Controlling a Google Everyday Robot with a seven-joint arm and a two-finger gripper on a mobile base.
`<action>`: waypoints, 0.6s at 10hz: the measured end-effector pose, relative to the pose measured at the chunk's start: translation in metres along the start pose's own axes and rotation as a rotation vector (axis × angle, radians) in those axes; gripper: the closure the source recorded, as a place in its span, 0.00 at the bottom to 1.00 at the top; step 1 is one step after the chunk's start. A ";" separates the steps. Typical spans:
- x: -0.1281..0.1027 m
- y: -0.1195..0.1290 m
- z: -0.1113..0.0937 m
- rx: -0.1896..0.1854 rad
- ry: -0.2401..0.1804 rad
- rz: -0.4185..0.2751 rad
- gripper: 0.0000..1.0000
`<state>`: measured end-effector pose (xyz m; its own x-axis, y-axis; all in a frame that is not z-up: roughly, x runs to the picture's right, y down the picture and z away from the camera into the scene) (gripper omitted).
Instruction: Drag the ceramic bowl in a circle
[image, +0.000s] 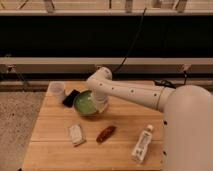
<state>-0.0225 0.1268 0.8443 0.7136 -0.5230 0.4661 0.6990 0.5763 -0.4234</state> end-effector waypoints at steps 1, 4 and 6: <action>0.002 0.001 -0.001 0.000 -0.003 0.006 0.96; 0.011 0.008 -0.003 0.005 -0.017 0.019 0.96; 0.024 0.023 -0.006 0.003 -0.022 0.028 0.96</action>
<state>0.0110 0.1234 0.8416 0.7316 -0.4929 0.4710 0.6787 0.5924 -0.4342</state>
